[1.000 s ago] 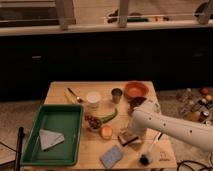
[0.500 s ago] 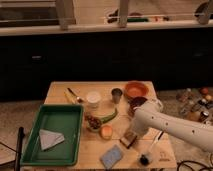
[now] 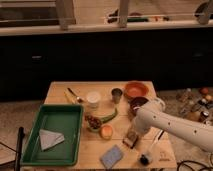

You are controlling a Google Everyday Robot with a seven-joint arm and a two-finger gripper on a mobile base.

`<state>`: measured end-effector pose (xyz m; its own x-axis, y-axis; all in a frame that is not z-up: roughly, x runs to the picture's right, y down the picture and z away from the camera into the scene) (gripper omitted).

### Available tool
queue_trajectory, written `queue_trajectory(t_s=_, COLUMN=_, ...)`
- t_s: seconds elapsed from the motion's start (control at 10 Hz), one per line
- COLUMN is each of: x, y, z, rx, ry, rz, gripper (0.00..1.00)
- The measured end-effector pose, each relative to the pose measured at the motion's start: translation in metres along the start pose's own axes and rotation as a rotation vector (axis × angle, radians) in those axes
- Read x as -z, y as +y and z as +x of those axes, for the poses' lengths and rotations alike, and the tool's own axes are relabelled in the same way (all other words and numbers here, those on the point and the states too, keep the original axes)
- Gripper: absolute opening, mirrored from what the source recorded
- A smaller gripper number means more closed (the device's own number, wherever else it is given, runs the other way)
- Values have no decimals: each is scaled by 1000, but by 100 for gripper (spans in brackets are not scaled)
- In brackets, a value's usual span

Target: Place eraser in paper cup

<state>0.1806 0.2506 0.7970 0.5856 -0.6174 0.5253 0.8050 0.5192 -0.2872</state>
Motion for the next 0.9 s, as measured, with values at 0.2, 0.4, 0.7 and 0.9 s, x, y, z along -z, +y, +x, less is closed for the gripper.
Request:
queue_trajectory(t_s=0.2, x=4, y=0, z=1, rx=-5, ry=-5, rz=-6, gripper=0)
queue_trajectory(t_s=0.4, x=12, y=-8, z=3, rx=4, ry=-16, rz=-28, gripper=0)
queue_trajectory(t_s=0.7, x=36, y=-27, z=3, rx=52, ry=-21, rz=-66, gripper=0)
queue_trajectory(t_s=0.9, x=58, y=-36, z=3, rx=80, ry=-10, rz=-73, gripper=0)
